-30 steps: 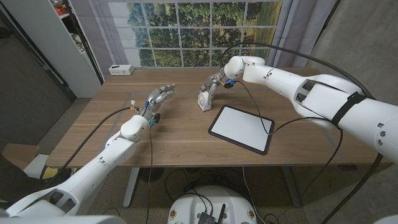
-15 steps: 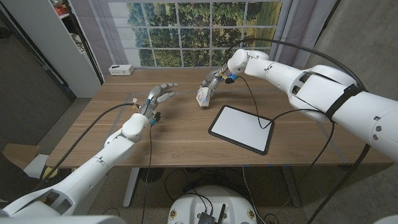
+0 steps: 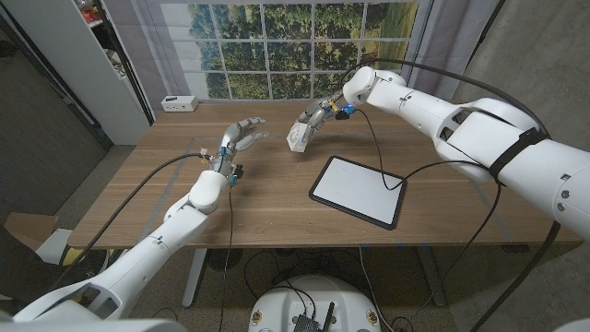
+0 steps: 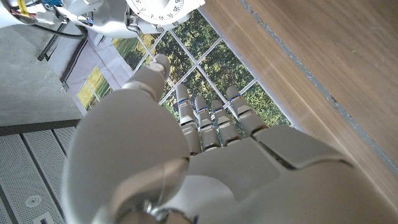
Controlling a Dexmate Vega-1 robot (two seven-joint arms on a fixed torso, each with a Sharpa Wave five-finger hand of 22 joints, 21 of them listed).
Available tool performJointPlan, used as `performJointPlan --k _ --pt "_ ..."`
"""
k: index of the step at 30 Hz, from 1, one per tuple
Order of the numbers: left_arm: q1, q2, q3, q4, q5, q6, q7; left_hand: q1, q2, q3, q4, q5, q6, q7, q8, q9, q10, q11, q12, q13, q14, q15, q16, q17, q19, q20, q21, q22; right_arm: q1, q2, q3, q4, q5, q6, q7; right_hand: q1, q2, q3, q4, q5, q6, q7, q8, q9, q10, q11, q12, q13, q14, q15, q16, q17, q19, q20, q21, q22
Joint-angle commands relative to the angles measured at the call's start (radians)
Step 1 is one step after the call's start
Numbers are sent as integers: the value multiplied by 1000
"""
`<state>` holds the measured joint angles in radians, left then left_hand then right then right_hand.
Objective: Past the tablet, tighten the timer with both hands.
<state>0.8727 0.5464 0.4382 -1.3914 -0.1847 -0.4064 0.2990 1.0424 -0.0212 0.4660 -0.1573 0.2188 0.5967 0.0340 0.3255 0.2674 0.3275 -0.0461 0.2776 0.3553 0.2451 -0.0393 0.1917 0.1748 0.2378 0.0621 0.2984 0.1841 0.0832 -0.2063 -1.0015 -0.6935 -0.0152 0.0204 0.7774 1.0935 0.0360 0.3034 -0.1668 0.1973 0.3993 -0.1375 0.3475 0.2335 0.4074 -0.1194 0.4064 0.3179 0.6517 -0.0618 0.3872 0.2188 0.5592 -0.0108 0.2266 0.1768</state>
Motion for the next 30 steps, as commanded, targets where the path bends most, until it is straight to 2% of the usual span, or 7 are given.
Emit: performJointPlan --k 1,4,10,13,19,24,30 --pt "-27 -43 16 40 39 -45 22 22 6 -6 -3 9 15 6 8 8 6 7 5 5 7 -42 4 4 3 -4 -6 2 -14 -16 51 -20 97 -29 58 50 37 17 3 11 214 71 134 76 251 42 176 187 21 -112 -7 1 10 4 1 0" --pt "-36 -47 20 49 43 -49 17 30 10 -7 -4 12 17 7 8 10 2 9 4 6 5 -41 3 5 3 -4 -7 3 -1 5 54 31 112 -7 75 55 35 22 1 14 221 75 137 78 259 42 181 191 31 -116 -8 -1 10 4 0 0" --pt "-49 -50 25 58 43 -53 3 56 13 -17 -6 19 40 31 17 17 -3 15 3 7 -4 -34 0 5 1 -5 -11 3 52 83 55 223 130 72 96 60 32 29 0 20 228 82 139 80 262 49 185 199 43 -109 -12 -2 12 4 -2 0" --pt "-53 -51 28 59 45 -58 -3 69 16 -23 -5 23 58 44 24 21 -6 19 2 8 -8 -30 0 6 0 -5 -13 3 69 111 52 285 132 92 85 62 30 32 1 22 228 84 139 81 263 49 187 202 47 -108 -15 -2 13 4 -3 -1" --pt "-57 -42 31 49 39 -47 -25 87 13 -45 -1 28 94 78 37 31 -19 37 -2 9 -19 -25 -2 6 -2 -4 -18 4 78 126 41 313 131 90 48 66 31 39 1 26 231 82 141 84 263 47 189 208 50 -109 -20 -1 13 4 -5 -1" --pt "-53 -25 27 22 38 -5 -29 89 4 -64 3 31 107 83 42 38 -30 46 -6 9 -30 -22 -5 6 -5 -4 -22 4 81 127 29 317 132 90 40 68 31 42 2 28 224 79 139 85 256 47 188 213 46 -110 -24 2 12 4 -6 -1" --pt "-62 -13 29 15 42 9 -40 96 12 -75 9 38 99 94 38 46 -49 50 -13 10 -41 -17 -6 7 -6 -3 -25 4 84 133 16 321 134 86 33 69 32 35 6 27 225 79 140 88 255 46 190 219 40 -110 -17 17 11 4 -9 -1"
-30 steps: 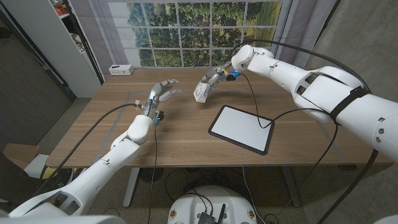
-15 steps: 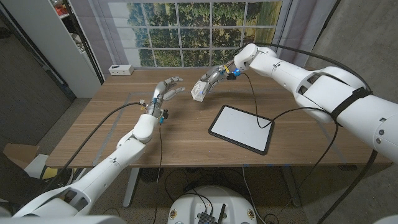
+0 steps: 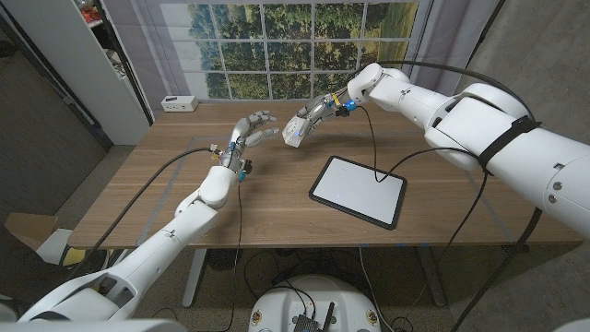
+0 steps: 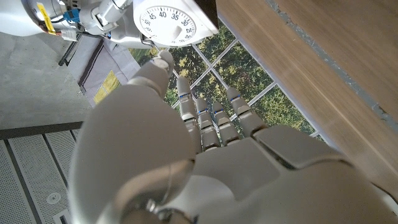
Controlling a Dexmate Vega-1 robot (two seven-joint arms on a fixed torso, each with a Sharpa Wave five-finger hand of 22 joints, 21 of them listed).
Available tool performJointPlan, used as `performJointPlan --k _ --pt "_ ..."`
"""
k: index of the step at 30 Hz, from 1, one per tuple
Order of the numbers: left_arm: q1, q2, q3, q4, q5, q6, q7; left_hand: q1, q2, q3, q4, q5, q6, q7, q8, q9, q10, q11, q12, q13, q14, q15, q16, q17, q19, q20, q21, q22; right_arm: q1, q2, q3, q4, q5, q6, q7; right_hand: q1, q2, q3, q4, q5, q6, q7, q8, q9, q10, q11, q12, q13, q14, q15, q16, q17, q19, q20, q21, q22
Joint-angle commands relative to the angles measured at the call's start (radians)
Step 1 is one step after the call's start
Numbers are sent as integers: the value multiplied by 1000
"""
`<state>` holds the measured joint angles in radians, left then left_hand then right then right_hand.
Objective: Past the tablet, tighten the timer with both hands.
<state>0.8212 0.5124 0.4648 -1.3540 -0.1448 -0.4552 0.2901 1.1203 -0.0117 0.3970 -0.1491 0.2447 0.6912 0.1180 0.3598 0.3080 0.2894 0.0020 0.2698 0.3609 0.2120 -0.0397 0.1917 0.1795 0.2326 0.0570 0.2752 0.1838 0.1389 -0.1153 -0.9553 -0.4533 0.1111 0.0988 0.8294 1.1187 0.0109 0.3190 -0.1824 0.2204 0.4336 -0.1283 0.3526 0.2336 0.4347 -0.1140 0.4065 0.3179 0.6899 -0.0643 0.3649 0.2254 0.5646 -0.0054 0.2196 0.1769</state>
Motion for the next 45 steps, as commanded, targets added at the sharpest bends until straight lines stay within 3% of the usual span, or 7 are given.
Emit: performJointPlan --k 1,11,23,28,31,45 --pt "-13 22 3 -22 1 60 -34 20 5 -8 2 13 0 14 2 7 -15 3 -6 5 -13 -15 -7 2 -1 2 -3 5 29 43 -32 81 8 8 -20 44 55 19 21 4 197 71 138 89 228 42 191 220 4 -108 6 11 6 -1 -2 -1" --pt "-29 34 9 -28 1 74 -58 36 14 -23 4 19 -9 31 -3 17 -42 2 -17 3 -31 -8 -8 3 -9 6 -10 5 34 45 -41 81 16 6 -7 46 41 27 19 11 216 83 147 92 246 51 201 231 26 -99 -1 7 8 2 -4 -1" --pt "-35 37 14 -29 -2 72 -74 46 17 -45 7 20 20 38 7 27 -42 -21 -19 -4 -33 -11 -4 2 -8 6 -13 5 33 45 -43 79 21 14 18 35 29 32 25 21 226 95 149 93 252 65 206 242 40 -95 -9 6 12 6 -5 -1" --pt "-41 42 19 -30 -1 77 -88 58 26 -50 7 20 21 51 6 33 -50 -13 -24 -8 -37 -9 -4 2 -9 7 -15 5 31 45 -41 79 23 16 25 33 25 37 26 26 233 93 150 93 258 64 209 247 47 -95 -12 6 12 7 -7 -2" --pt "-41 46 21 -36 -1 86 -94 78 41 -53 4 20 23 65 6 40 -62 9 -30 -13 -43 -6 -4 2 -11 8 -18 6 31 44 -39 79 24 17 28 35 24 41 24 29 239 96 152 93 260 64 210 249 49 -95 -14 6 12 6 -8 -2" --pt "-45 54 29 -42 -12 92 -124 103 55 -68 3 16 39 77 12 58 -75 47 -37 -24 -55 1 -5 1 -12 7 -22 7 29 40 -33 78 26 19 43 42 24 60 23 42 242 88 155 97 264 51 214 262 50 -96 -27 11 12 6 -10 -2"
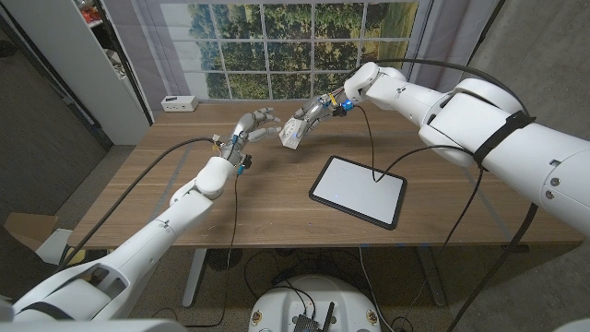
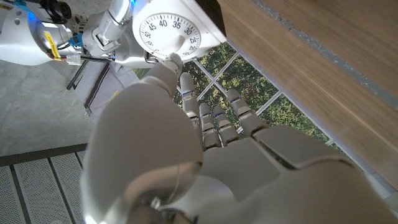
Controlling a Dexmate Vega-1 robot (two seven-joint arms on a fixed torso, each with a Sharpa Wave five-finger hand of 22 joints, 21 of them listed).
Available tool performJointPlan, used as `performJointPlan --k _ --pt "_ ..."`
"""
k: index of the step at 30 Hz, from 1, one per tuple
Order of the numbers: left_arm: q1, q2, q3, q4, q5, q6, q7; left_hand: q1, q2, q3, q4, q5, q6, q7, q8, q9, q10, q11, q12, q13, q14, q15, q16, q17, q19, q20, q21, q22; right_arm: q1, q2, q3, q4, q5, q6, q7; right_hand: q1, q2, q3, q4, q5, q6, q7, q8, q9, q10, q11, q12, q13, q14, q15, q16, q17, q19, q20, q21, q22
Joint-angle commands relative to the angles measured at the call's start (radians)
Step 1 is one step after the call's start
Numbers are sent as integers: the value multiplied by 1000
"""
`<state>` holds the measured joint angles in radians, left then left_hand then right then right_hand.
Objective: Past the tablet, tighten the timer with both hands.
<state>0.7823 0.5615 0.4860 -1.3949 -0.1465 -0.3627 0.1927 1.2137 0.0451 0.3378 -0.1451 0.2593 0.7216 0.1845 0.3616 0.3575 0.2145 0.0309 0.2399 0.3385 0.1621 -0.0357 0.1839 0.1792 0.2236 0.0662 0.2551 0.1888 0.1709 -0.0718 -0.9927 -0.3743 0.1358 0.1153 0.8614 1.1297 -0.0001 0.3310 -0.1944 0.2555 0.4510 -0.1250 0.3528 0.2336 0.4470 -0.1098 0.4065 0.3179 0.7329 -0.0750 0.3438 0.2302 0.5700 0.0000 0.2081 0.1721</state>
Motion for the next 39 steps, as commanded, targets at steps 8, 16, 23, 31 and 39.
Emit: performJointPlan --k 8,16,23,31,39 --pt "-20 0 15 10 -14 0 -42 14 -5 -20 -1 0 8 19 11 17 -2 27 -9 -5 -10 -1 2 0 -4 -2 -4 2 -6 -4 6 1 3 1 2 31 29 54 34 11 232 86 162 101 261 51 219 269 16 -85 -10 8 8 1 0 3" --pt "-33 0 22 15 -12 18 -53 10 -17 -40 3 -2 10 18 13 29 0 16 -8 -10 -8 -1 3 -1 -1 -2 -5 1 -6 -5 6 4 7 -9 -24 29 23 60 35 15 227 94 161 102 263 59 220 275 22 -83 -13 10 9 2 0 3" --pt "-46 -6 30 28 -13 28 -57 22 -12 -51 4 1 23 1 20 44 10 2 -5 -17 -1 -8 6 -1 1 -3 -7 2 -7 -3 2 7 12 -23 -50 23 19 64 38 19 224 99 160 103 261 66 220 280 26 -81 -16 12 10 3 -1 3" --pt "-61 -19 38 49 -12 18 -60 35 -3 -56 3 3 26 7 22 54 10 4 -5 -21 -1 -12 6 -1 3 -5 -7 2 -6 -2 -5 9 17 -33 -72 20 16 70 39 23 228 104 162 104 266 67 222 285 34 -80 -18 14 11 3 -2 3" --pt "-69 -24 42 53 -7 20 -54 37 -7 -76 7 1 28 4 23 71 16 -15 -4 -28 5 -19 6 -2 8 -7 -8 2 -6 -7 -7 10 23 -34 -80 12 10 76 42 28 226 107 160 104 261 73 220 292 37 -81 -23 17 12 4 -2 3"
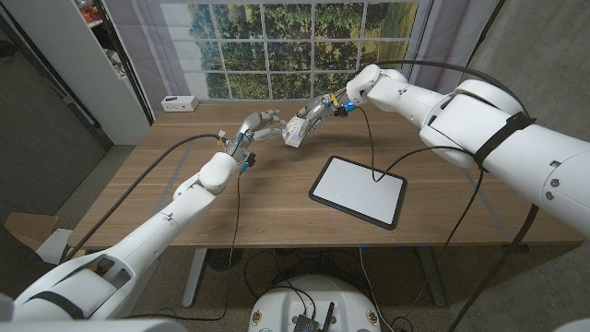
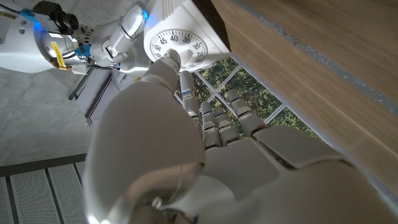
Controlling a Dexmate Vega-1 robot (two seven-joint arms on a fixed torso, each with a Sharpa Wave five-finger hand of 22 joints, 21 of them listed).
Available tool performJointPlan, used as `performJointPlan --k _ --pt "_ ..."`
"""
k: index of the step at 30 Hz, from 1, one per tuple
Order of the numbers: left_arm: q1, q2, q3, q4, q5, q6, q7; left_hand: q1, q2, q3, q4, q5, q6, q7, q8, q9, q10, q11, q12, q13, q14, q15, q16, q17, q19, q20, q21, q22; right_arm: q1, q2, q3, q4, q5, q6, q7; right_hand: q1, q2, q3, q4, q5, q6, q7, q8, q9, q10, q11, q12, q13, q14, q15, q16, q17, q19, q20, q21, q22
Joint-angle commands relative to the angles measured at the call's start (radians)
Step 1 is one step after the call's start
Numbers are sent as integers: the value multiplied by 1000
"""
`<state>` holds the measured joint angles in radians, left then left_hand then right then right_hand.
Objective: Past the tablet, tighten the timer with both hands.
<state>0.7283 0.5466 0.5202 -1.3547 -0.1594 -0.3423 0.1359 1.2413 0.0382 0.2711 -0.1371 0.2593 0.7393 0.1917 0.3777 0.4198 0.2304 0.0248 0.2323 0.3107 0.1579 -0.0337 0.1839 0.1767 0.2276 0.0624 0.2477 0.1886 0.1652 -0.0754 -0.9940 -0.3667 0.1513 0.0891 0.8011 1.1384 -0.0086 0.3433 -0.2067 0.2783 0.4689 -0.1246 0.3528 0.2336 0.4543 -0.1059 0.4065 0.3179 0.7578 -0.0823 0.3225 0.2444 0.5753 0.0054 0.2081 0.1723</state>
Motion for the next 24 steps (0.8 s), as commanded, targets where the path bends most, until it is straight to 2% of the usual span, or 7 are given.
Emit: performJointPlan --k 1,4,8,12,15,20,24 --pt "-16 -9 9 13 6 1 2 10 1 -12 0 1 7 -10 6 10 0 -9 4 -1 10 -21 6 0 4 -3 -1 3 -1 -4 -6 2 9 -7 -20 3 18 64 54 5 209 108 161 104 254 69 220 292 12 -73 -2 3 7 -1 -2 3" --pt "-19 -10 11 11 10 6 4 -20 -14 -52 20 1 35 -63 16 29 32 -64 15 -9 36 -40 13 1 13 -6 0 3 -1 -6 -6 2 11 -6 -18 -18 18 64 66 8 192 108 150 100 238 75 213 296 9 -69 -6 7 8 0 -2 3" --pt "-20 -10 12 5 12 16 8 -22 -6 -62 25 9 53 -80 21 39 46 -82 21 -12 41 -42 12 3 16 -6 -1 3 0 -10 -5 2 14 -5 -15 -33 22 66 74 8 183 109 142 94 229 81 207 296 -1 -68 -12 10 8 0 -3 3" --pt "-22 -10 14 4 16 21 12 9 14 -61 15 18 18 -46 5 51 22 -49 10 -17 32 -32 6 3 16 -5 -3 4 1 -13 -4 2 17 -5 -10 -27 17 72 66 11 195 112 145 93 240 78 210 299 9 -67 -13 9 7 0 -4 3" --pt "-24 -12 12 5 19 19 20 0 13 -73 23 18 7 -74 -1 57 29 -60 14 -19 33 -37 6 3 19 -5 -3 4 1 -15 -4 2 17 -5 -5 -29 16 75 66 13 193 111 143 92 238 80 209 301 9 -64 -15 9 8 0 -3 3" --pt "-22 -8 11 -1 20 27 22 -57 -6 -127 55 28 70 -170 -5 41 90 -136 41 -16 66 -57 17 9 24 -7 -6 4 -1 -17 -3 2 19 -2 3 -53 31 50 80 -2 154 98 114 80 205 84 179 287 -22 -66 1 48 5 -1 -4 4" --pt "-26 -5 16 1 14 27 5 -75 -20 -150 63 37 77 -171 -17 30 93 -139 43 -15 70 -59 17 11 26 -8 -7 4 -1 -17 -1 1 20 5 13 -53 38 38 78 -12 146 98 105 76 201 83 171 280 -39 -66 10 66 4 -2 -4 5"
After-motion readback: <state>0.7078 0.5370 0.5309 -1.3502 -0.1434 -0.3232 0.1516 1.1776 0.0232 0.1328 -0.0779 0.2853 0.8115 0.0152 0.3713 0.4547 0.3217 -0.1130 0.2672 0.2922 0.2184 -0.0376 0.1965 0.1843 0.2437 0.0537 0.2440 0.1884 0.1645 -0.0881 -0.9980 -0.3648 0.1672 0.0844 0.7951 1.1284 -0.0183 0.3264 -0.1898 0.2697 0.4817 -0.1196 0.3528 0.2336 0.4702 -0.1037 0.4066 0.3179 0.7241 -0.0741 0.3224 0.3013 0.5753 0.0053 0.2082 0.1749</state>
